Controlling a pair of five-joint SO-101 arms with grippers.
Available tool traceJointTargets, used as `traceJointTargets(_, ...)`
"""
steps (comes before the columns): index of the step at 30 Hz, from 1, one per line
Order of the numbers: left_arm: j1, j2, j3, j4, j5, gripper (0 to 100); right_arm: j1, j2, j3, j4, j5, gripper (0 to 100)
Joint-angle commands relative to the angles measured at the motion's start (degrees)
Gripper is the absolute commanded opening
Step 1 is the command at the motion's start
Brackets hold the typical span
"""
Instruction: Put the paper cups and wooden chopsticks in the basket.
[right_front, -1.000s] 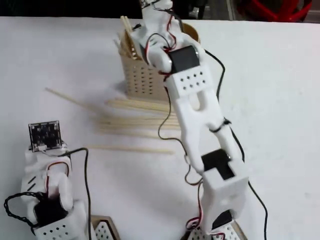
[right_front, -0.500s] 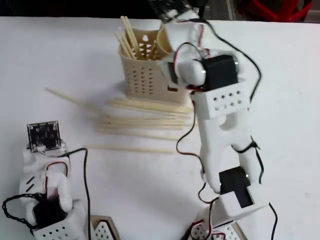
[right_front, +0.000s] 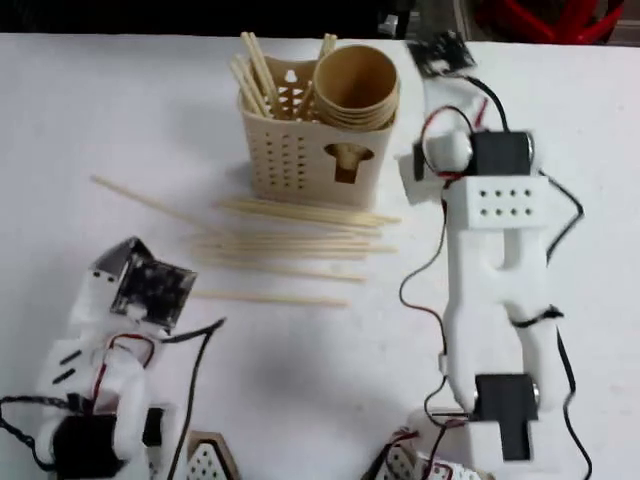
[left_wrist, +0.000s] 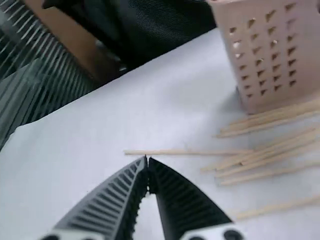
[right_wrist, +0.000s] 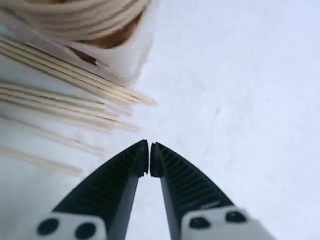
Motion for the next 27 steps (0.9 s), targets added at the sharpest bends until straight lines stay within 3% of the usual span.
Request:
traceJointTargets(1, 4.6, 15.1, -10.7, 3.1, -5.9, 10, 3.6, -6.0, 14.4, -12.4, -5.5, 2.0)
traceJointTargets(4, 7.2, 23.6, -16.6, 5.9, -9.2, 19, 6.7, -8.2, 25.6, -23.8, -9.1, 2.1)
traceJointTargets(11, 14.5, 40.8, -21.9, 7.6, -20.6, 23, 13.6, -8.8, 36.0, -39.0, -12.9, 2.1)
traceJointTargets(20, 23.4, 62.4, -22.1, 0.2, -26.5, 23, 16.1, -8.8, 36.6, -40.7, -14.2, 2.1)
traceJointTargets(27, 27.6, 79.5, -31.7, -0.9, -26.3, 23, 17.3, -8.8, 36.3, -40.7, -14.0, 2.1)
